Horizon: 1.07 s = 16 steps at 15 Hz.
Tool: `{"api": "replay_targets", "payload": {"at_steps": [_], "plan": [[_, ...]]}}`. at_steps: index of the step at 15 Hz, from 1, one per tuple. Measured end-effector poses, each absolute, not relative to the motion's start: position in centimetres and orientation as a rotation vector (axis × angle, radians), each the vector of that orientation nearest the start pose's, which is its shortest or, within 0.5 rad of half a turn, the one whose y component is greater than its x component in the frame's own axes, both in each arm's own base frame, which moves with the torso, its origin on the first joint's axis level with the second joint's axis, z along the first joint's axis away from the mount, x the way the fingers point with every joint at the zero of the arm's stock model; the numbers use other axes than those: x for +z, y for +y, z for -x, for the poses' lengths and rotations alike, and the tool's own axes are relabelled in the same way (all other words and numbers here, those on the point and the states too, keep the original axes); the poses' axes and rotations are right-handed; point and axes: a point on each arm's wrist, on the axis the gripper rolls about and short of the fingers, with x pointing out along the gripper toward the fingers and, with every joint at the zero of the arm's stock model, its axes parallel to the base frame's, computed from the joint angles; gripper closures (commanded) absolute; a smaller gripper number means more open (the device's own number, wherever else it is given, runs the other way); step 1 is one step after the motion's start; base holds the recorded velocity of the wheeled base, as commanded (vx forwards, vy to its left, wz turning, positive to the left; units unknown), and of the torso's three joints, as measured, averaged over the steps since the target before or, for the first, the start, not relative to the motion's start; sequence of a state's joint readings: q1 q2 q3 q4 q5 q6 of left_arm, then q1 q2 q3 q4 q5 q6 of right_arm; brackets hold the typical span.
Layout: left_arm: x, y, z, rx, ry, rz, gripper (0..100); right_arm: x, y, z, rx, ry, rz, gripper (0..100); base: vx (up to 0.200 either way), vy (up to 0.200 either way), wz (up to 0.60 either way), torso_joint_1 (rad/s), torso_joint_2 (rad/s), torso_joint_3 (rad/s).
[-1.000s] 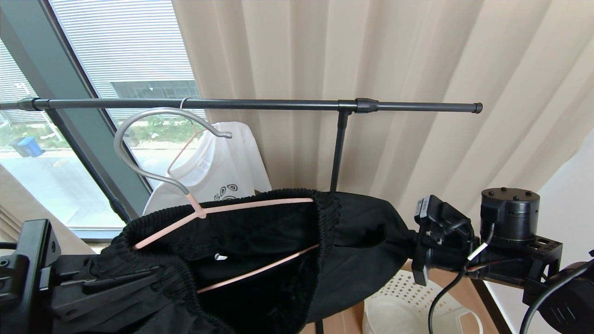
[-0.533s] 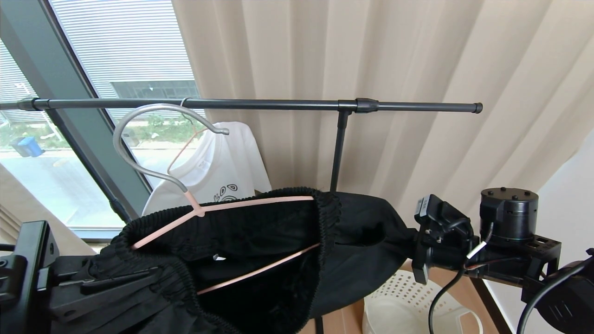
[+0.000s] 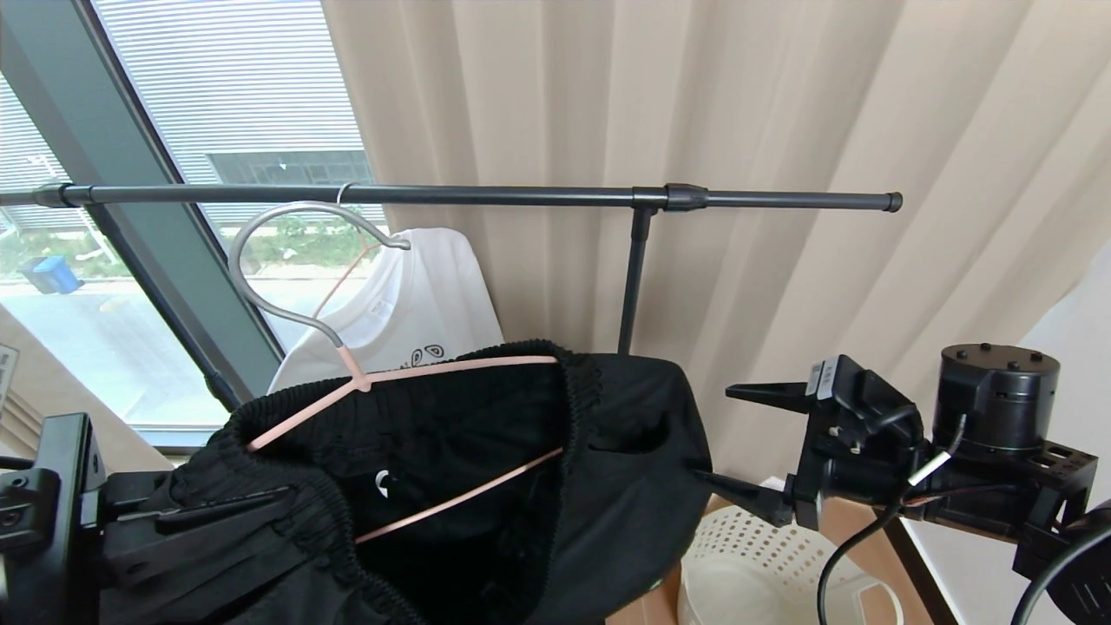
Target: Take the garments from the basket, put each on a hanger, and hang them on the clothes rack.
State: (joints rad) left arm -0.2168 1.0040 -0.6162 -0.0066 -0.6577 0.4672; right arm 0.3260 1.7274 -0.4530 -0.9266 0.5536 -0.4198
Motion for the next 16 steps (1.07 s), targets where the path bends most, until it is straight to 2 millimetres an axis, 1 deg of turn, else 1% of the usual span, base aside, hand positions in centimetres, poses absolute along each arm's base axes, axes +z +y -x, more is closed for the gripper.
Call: {"api": "replay_targets", "payload": {"at_steps": [4,7,10,13,16], "plan": [[21.8,-3.3,-12.5,-0.849,0.229,-0.319,100,14.1,9.4,-22.9,0.926,0.083,0.348,0,0.000,0.000,0.00,0.000,0.00,0.000],[22.0,-3.3,-13.7,-0.765,0.246,-0.272,100,16.0,9.9,-22.1,0.911,0.044,0.284,0,0.000,0.000,0.00,0.000,0.00,0.000],[21.9,-3.7,-15.1,-0.735,0.256,-0.238,100,17.2,10.4,-22.0,0.858,0.028,0.230,0,0.000,0.000,0.00,0.000,0.00,0.000],[21.4,-4.4,-16.8,-0.699,0.300,-0.195,100,18.4,11.0,-22.4,0.822,0.030,0.143,0,0.000,0.000,0.00,0.000,0.00,0.000],[21.1,-5.4,-19.0,-0.698,0.339,-0.106,100,18.7,11.3,-22.8,0.814,0.024,0.128,0,0.000,0.000,0.00,0.000,0.00,0.000]]}}
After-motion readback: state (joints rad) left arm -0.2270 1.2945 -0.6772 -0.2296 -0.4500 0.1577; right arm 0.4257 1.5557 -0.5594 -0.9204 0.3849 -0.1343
